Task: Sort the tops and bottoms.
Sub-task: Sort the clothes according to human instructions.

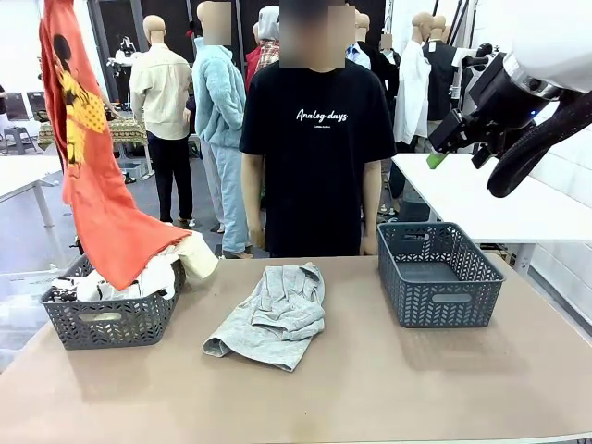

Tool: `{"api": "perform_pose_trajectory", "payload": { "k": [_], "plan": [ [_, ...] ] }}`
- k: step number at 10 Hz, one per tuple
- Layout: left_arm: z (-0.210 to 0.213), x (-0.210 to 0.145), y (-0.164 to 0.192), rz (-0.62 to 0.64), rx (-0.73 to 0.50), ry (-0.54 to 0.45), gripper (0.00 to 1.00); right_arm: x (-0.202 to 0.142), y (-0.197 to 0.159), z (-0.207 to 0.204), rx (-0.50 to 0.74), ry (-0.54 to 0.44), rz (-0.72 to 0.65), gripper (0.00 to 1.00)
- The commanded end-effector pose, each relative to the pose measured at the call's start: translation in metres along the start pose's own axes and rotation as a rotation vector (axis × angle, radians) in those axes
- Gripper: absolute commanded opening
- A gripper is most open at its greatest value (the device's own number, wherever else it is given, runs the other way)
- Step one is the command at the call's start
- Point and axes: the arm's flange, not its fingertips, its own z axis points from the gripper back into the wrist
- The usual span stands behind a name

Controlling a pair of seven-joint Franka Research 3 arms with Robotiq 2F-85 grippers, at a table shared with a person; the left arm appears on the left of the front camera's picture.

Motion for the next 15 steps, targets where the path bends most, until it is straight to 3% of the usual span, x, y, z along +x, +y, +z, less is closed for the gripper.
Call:
{"api": "perform_pose_trajectory", "payload": {
  "k": [1,2,3,4,8,10,11,12,13,15],
  "plan": [
    [0.009,-0.007,-0.044,-0.082,-0.064,0.021,0.0,-0.003,0.0,-0.001,-0.004,0.007,-0.013,1.0],
    [0.009,-0.003,-0.051,-0.099,-0.079,0.012,0.0,-0.003,0.0,-0.001,-0.004,0.007,-0.013,1.0],
    [0.015,-0.003,-0.037,-0.068,-0.132,-0.001,0.0,-0.003,0.0,-0.001,-0.004,0.007,-0.013,1.0],
    [0.0,0.017,-0.017,-0.054,-0.083,0.01,0.0,-0.003,0.0,-0.001,-0.004,0.007,-0.013,1.0],
    [-0.001,0.018,-0.021,-0.057,-0.11,0.013,0.0,-0.003,0.0,-0.001,-0.004,0.007,-0.013,1.0],
    [-0.046,0.025,-0.074,-0.021,-0.228,0.144,0.0,-0.003,0.0,-0.001,-0.004,0.007,-0.013,1.0],
    [-0.076,0.015,-0.105,0.045,-0.255,0.301,0.0,-0.003,0.0,-0.001,-0.004,0.007,-0.013,1.0],
    [-0.1,0.009,-0.135,0.065,-0.304,0.391,0.0,-0.003,0.0,-0.001,-0.004,0.007,-0.013,1.0],
    [-0.117,0.005,-0.161,0.055,-0.392,0.407,0.0,-0.003,0.0,-0.001,-0.004,0.007,-0.013,1.0],
    [-0.126,0.009,-0.184,0.049,-0.412,0.403,0.0,-0.003,0.0,-0.001,-0.004,0.007,-0.013,1.0]
  ]
}}
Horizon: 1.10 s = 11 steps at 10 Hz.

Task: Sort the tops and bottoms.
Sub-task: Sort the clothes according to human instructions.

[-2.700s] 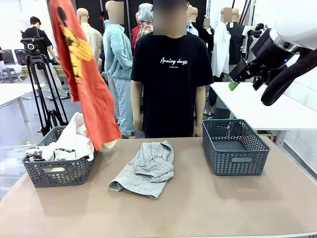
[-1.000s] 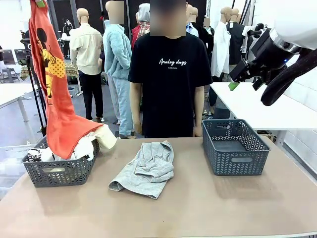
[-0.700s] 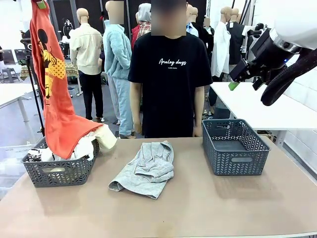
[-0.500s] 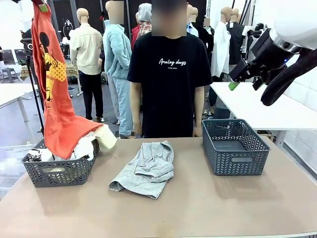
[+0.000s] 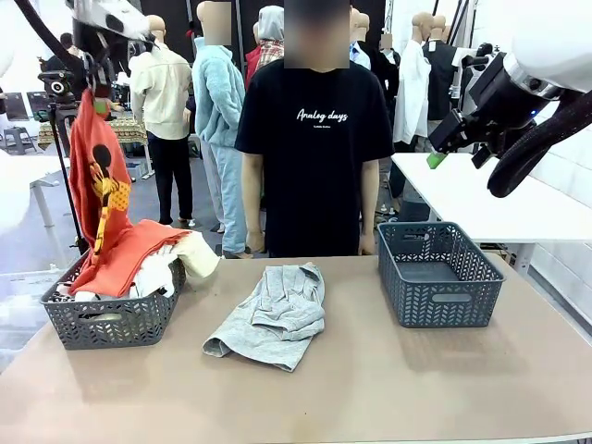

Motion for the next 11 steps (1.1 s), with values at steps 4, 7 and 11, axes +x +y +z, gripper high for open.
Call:
{"api": "perform_pose_trajectory", "payload": {
  "k": [4,7,11],
  "plan": [
    [0.0,0.0,0.0,0.0,0.0,0.0,0.0,-0.003,0.0,-0.001,-0.004,0.007,-0.013,1.0],
    [-0.012,0.012,-0.019,-0.028,-0.058,-0.022,0.0,-0.003,0.0,-0.001,-0.004,0.007,-0.013,1.0],
    [-0.101,0.02,-0.074,0.104,-0.358,0.19,0.0,-0.003,0.0,-0.001,-0.004,0.007,-0.013,1.0]
  ]
}}
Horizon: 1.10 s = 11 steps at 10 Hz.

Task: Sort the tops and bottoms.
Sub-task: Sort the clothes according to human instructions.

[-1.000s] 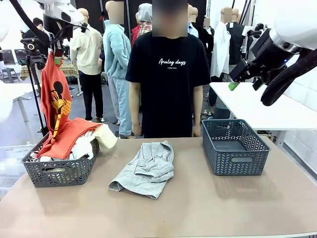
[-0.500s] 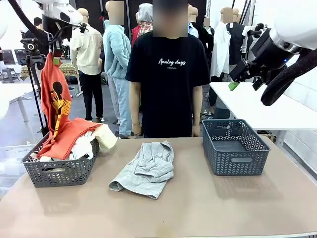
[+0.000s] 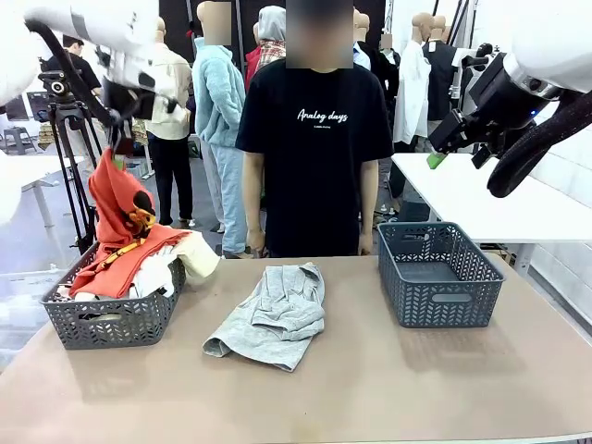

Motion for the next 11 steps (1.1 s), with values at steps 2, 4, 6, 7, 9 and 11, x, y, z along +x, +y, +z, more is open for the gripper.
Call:
{"api": "perform_pose_trajectory", "payload": {
  "k": [2,4,6,7,9,11],
  "plan": [
    [-0.065,-0.011,-0.031,0.162,-0.133,0.04,0.0,-0.003,0.0,-0.001,-0.004,0.007,-0.013,1.0],
    [-0.111,-0.007,-0.03,0.266,-0.117,0.049,0.0,-0.003,0.0,-0.001,-0.004,0.007,-0.013,1.0],
    [-0.144,-0.015,-0.016,0.417,-0.12,-0.068,0.0,-0.003,0.0,-0.001,-0.004,0.007,-0.013,1.0],
    [-0.159,-0.017,-0.014,0.496,-0.113,-0.073,0.0,-0.003,0.0,-0.001,-0.004,0.007,-0.013,1.0],
    [-0.181,-0.019,-0.015,0.568,-0.115,-0.058,0.0,-0.003,0.0,-0.001,-0.004,0.007,-0.013,1.0],
    [-0.197,-0.014,-0.027,0.557,-0.171,-0.05,0.0,-0.003,0.0,-0.001,-0.004,0.007,-0.013,1.0]
  ]
}}
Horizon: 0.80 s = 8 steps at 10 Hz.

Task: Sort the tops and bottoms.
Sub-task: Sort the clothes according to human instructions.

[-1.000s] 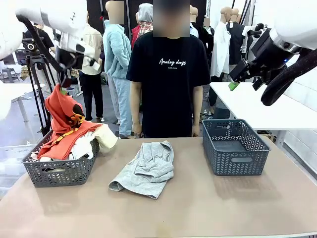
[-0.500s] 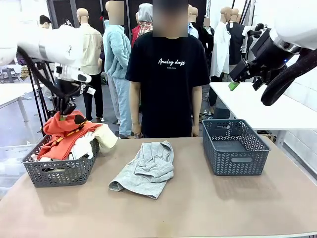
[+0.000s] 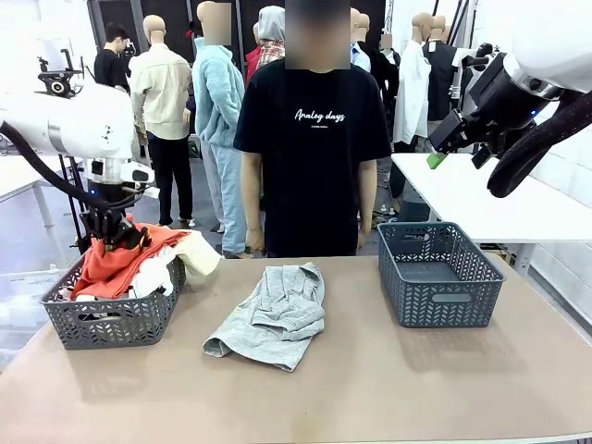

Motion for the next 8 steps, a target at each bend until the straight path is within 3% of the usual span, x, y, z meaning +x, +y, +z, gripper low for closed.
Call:
{"api": "perform_pose_trajectory", "payload": {
  "k": [1,3,4,5,6,8],
  "plan": [
    [-0.017,-0.01,-0.018,-0.003,-0.042,0.002,0.0,-0.003,0.0,-0.001,-0.004,0.007,-0.013,1.0],
    [-0.025,-0.009,-0.017,0.003,-0.044,0.015,0.0,-0.003,0.0,-0.001,-0.004,0.007,-0.013,1.0],
    [-0.01,-0.01,-0.015,0.0,-0.063,0.003,0.0,-0.003,0.0,-0.001,-0.004,0.007,-0.013,1.0],
    [0.033,-0.008,-0.003,0.02,-0.094,-0.029,0.0,-0.003,0.0,-0.001,-0.004,0.007,-0.013,1.0],
    [-0.022,-0.004,-0.017,-0.021,-0.025,0.033,0.0,-0.003,0.0,-0.001,-0.004,0.007,-0.013,1.0],
    [-0.022,-0.004,-0.017,-0.021,-0.025,0.033,0.0,-0.003,0.0,-0.001,-0.004,0.007,-0.013,1.0]
  ]
}}
